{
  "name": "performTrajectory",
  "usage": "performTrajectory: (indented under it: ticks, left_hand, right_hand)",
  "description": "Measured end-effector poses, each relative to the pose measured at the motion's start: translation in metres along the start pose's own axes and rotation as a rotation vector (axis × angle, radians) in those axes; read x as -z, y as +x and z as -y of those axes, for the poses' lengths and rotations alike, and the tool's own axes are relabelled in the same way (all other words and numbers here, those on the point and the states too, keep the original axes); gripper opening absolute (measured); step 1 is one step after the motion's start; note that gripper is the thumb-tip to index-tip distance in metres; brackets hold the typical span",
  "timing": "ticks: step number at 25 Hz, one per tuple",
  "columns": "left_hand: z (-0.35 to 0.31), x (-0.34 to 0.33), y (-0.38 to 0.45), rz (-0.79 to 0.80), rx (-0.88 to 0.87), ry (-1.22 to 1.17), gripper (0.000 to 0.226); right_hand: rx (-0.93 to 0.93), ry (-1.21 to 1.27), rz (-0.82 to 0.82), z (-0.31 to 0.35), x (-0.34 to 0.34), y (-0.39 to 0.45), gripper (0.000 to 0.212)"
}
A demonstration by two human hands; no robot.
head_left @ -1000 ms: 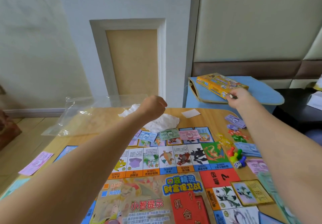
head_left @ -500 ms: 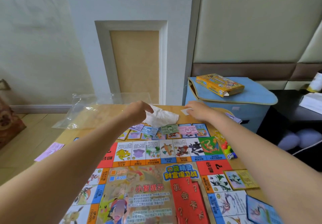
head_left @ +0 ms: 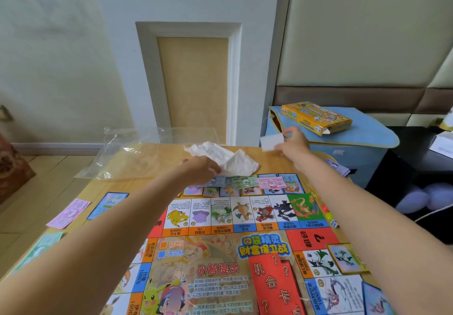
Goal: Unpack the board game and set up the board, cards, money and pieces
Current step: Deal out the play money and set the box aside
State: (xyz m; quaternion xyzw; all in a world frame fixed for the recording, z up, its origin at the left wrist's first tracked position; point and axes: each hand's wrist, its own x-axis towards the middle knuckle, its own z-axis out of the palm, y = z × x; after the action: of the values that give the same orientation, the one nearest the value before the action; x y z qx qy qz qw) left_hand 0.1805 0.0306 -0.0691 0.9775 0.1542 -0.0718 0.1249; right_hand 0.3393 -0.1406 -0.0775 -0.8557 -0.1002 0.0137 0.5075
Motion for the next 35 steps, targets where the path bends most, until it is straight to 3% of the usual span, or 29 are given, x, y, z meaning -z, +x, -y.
performTrajectory:
  ticks: [3,5,7,9,11,14,20,26,30,33,35]
  left_hand:
    - [-0.003,0.003,-0.003,-0.004,0.016,-0.012,0.04]
    - [0.0,0.006,-0.004,-0.041,0.021,-0.068,0.043]
    - [0.003,0.01,-0.004,-0.151,-0.028,-0.196,0.048]
    - [0.002,0.019,-0.008,-0.286,-0.145,-0.413,0.052]
    - [0.003,0.029,-0.015,-0.375,-0.194,-0.55,0.053]
    - [0.032,0.033,-0.019,-0.377,-0.067,-0.579,0.053]
    - [0.068,0.027,-0.027,-0.148,0.152,0.055,0.068]
    - [0.088,0.016,-0.01,-0.183,0.146,0.035,0.029]
    - [0.091,0.019,-0.007,-0.257,0.167,-0.119,0.022]
    - [0.091,0.029,-0.012,-0.345,0.202,-0.278,0.021]
    - [0.09,0.041,-0.017,-0.487,0.23,-0.302,0.02]
  right_hand:
    - [-0.15,0.414,0.172,0.027,-0.006,-0.007,0.031]
    - [-0.181,0.418,0.329,0.041,-0.014,-0.018,0.027]
    - [-0.136,0.299,0.441,0.047,-0.023,-0.024,0.037]
    - [-0.061,0.313,0.502,0.055,-0.033,-0.031,0.026]
    - [0.003,0.455,0.455,0.068,-0.041,-0.036,0.005]
    - [0.024,0.645,0.315,0.083,-0.047,-0.031,0.015]
    - [-0.114,0.927,0.45,0.101,-0.056,-0.032,0.016]
    - [-0.117,1.052,0.346,0.108,-0.05,-0.023,0.013]
    - [-0.059,1.164,0.252,0.116,-0.037,-0.011,0.02]
    - [-0.042,1.026,0.138,0.121,-0.032,-0.006,0.028]
    - [0.054,0.624,0.116,0.123,-0.029,-0.016,0.02]
